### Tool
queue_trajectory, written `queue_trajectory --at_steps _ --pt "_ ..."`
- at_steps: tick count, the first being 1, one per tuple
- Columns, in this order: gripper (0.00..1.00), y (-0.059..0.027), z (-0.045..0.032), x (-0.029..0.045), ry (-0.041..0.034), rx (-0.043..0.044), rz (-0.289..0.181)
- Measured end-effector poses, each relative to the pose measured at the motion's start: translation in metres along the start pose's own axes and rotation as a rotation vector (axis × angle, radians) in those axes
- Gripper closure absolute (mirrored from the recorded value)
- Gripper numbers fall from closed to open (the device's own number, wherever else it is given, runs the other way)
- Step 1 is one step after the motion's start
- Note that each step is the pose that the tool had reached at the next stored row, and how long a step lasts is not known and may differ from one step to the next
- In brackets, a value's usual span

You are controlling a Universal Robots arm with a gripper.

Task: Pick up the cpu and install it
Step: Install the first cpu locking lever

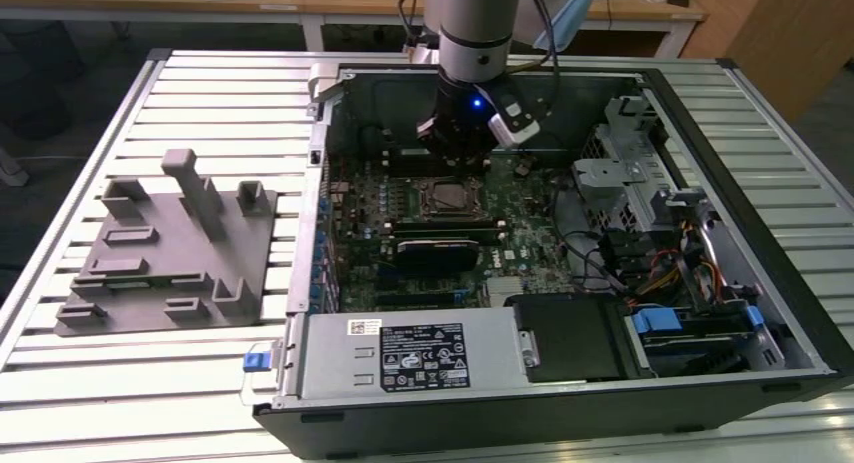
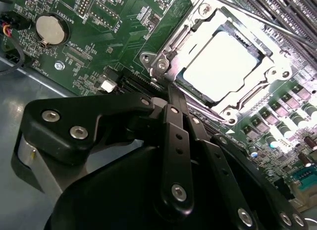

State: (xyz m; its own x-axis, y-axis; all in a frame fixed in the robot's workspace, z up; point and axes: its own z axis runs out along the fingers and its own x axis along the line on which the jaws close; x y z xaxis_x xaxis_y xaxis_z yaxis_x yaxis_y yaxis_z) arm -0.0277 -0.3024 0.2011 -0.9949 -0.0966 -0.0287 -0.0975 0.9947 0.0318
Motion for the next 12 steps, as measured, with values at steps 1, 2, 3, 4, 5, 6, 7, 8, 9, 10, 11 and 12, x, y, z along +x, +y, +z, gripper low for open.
queue_trajectory --at_steps 1,2,3,4,5,6,7,8,9,10,11,12 --pt "0.89 0.0 0.0 0.0 0.0004 0.004 0.0" --pt "0.89 0.0 0.0001 -0.0001 0.0008 0.0085 0.0" --pt "0.89 0.0 0.0004 -0.0002 0.0013 0.0135 0.0" --pt "0.89 0.0 0.0009 -0.0004 0.0019 0.0189 -0.001" --pt "0.89 0.0 0.0015 -0.0007 0.0024 0.023 -0.001" --pt "0.89 0.0001 0.0021 -0.0008 0.0027 0.0255 -0.001" --pt "0.89 0.0 0.0026 -0.0009 0.0032 0.028 -0.001" --pt "0.89 0.0 0.0031 -0.001 0.0036 0.0297 -0.001" --pt "0.89 0.0 0.0036 -0.0011 0.0038 0.0307 -0.001" --pt "0.89 0.0 0.004 -0.0012 0.0041 0.031 -0.001" --pt "0.89 0.0001 0.0045 -0.0014 0.0041 0.0309 -0.001" --pt "0.89 0.0002 0.005 -0.0014 0.0041 0.0306 -0.001"
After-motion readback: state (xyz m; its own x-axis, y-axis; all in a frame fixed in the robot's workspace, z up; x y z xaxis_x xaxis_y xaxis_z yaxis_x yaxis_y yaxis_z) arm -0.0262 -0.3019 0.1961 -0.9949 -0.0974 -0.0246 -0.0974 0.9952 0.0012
